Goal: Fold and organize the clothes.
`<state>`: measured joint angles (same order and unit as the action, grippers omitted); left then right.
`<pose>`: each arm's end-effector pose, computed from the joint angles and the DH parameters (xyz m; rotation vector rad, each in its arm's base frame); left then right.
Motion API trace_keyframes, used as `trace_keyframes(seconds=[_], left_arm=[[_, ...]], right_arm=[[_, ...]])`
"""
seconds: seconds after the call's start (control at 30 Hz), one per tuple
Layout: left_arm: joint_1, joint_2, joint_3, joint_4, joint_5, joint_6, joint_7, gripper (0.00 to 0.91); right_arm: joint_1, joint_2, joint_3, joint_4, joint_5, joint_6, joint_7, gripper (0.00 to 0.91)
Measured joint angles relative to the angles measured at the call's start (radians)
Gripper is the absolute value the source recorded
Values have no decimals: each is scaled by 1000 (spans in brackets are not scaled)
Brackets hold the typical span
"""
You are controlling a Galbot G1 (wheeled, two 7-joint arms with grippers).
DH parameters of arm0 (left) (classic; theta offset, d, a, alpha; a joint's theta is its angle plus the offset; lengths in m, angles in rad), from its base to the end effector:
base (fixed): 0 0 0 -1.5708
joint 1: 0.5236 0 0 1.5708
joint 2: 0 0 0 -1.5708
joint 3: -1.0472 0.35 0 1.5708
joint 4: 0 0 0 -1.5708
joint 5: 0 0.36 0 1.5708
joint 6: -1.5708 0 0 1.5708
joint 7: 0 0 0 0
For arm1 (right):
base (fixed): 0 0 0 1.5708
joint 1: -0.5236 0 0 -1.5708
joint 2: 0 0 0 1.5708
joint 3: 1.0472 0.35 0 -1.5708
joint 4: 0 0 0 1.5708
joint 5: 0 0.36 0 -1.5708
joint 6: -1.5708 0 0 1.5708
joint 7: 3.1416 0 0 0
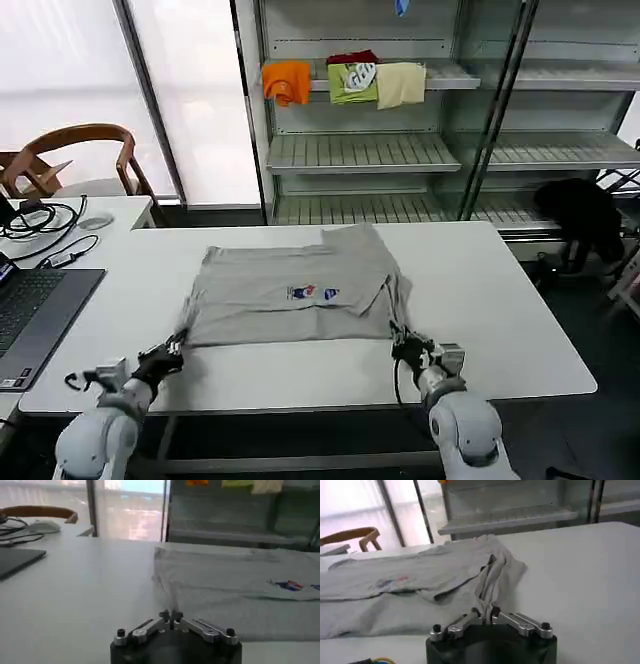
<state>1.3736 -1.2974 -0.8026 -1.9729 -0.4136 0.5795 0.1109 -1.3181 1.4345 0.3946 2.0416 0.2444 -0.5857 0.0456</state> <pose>0.2450 0.1443 -0.2695 0.0057 -2.7077 0.1655 0.2556 0.0155 -0.2688 0.2582 -2.7112 -0.1264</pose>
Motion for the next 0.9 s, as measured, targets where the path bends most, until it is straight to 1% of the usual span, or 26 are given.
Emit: trace_keyframes(seconds=[0.17, 0.2, 0.23, 0.27, 0.43, 0.57, 0.73, 0.9], left_arm=[[115, -12, -38, -96, -47, 0, -32, 20], [134, -15, -43, -111, -54, 0, -39, 30], [152, -17, -48, -125, -61, 0, -46, 584], [167, -20, -51, -135, -67, -1, -51, 907], [217, -35, -59, -178, -82, -1, -89, 907], [232, -46, -73, -192, -75, -2, -119, 907], [230, -44, -95, -203, -71, -2, -152, 907], [216, -44, -115, -222, -71, -3, -163, 907]], right_arm=[[-90, -25, -32, 83, 6, 1, 41, 0], [-103, -29, -38, 93, 7, 1, 47, 907], [-114, -31, -43, 101, 7, 2, 52, 907], [-124, -32, -50, 109, 6, 3, 57, 907], [-160, -30, -64, 142, 3, 5, 83, 907], [-177, -18, -64, 170, -20, 7, 102, 907], [-192, -6, -58, 207, -48, 7, 112, 907], [-178, 17, -39, 241, -70, 7, 109, 907]])
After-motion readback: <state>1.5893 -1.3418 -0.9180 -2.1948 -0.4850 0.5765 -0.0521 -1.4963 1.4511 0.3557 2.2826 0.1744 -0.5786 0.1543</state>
